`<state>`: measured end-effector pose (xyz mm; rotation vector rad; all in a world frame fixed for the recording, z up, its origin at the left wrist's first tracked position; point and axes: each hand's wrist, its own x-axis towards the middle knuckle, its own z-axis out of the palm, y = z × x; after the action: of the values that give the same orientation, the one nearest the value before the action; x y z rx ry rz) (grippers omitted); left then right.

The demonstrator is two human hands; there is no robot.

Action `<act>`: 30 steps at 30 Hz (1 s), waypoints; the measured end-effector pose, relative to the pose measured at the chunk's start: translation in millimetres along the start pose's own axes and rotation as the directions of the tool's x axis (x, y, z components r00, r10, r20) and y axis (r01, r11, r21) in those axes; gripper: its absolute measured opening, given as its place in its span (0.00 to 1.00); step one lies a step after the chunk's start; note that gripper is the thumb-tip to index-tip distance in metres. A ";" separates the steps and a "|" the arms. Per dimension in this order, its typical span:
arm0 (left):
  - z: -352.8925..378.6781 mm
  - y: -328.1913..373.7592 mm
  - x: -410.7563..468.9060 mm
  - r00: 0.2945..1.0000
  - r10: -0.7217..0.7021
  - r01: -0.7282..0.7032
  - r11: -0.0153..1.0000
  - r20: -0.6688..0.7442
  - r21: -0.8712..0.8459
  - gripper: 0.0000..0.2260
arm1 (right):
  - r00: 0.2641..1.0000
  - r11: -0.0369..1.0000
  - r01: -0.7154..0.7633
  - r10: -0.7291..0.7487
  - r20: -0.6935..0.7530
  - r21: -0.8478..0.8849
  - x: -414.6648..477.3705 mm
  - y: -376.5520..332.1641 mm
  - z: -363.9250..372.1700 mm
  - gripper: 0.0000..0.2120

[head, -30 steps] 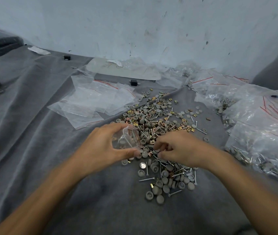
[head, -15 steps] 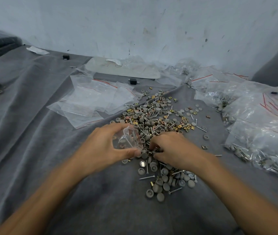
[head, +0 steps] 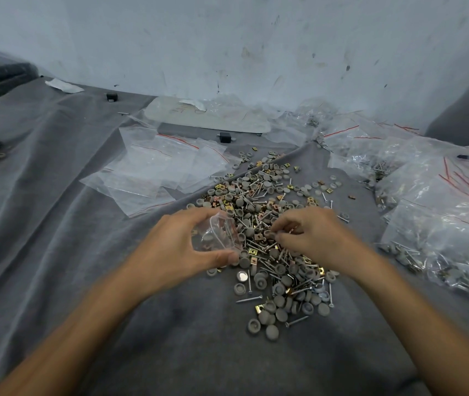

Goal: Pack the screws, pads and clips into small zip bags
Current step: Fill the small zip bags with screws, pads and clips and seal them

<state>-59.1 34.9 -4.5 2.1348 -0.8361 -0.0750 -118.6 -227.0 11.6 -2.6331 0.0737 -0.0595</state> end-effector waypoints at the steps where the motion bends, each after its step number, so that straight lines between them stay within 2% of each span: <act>1: -0.1 -0.1 0.0 1.000 0.001 -0.001 1.000 0.002 0.001 0.39 | 1.000 0.998 -0.003 0.004 -0.017 0.068 -0.2 0.5 -3.4 0.04; 4: 0.8 0.2 0.6 1.000 0.010 -0.010 1.000 0.001 -0.005 0.36 | 1.000 0.957 -0.004 0.012 -0.026 0.288 -2.7 -3.2 -12.5 0.05; 7: 2.9 0.2 1.8 1.000 0.025 -0.025 1.000 0.001 0.017 0.33 | 0.999 0.850 0.027 -0.033 0.001 0.526 -4.4 -15.8 -19.3 0.07; 9: 4.6 -0.4 2.5 1.000 0.030 -0.030 0.999 0.002 0.024 0.32 | 0.997 0.806 0.058 -0.082 0.014 0.589 -4.2 -28.9 -19.6 0.07; 18: 5.9 -2.8 2.8 0.998 0.065 -0.065 0.998 -0.013 -0.015 0.27 | 0.984 0.798 0.116 -0.172 0.039 0.592 6.8 -64.3 -2.6 0.06; 25: 3.6 -0.4 3.3 0.995 0.090 -0.090 0.996 -0.034 -0.002 0.21 | 0.986 0.843 0.140 -0.166 0.003 0.520 6.4 -63.4 9.4 0.06; 28: 3.2 -0.8 4.3 0.995 0.082 -0.083 0.997 -0.051 -0.004 0.22 | 0.987 0.885 0.154 -0.156 -0.030 0.440 7.5 -61.1 9.2 0.06; 30: 2.8 -1.6 4.0 0.996 0.071 -0.072 0.997 -0.058 -0.021 0.27 | 0.991 0.894 0.132 -0.130 -0.034 0.428 8.7 -59.7 9.3 0.08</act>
<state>-56.0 31.3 -6.7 2.0740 -0.8731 0.0129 -107.0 -171.0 32.7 -2.1906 -0.1063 -0.1145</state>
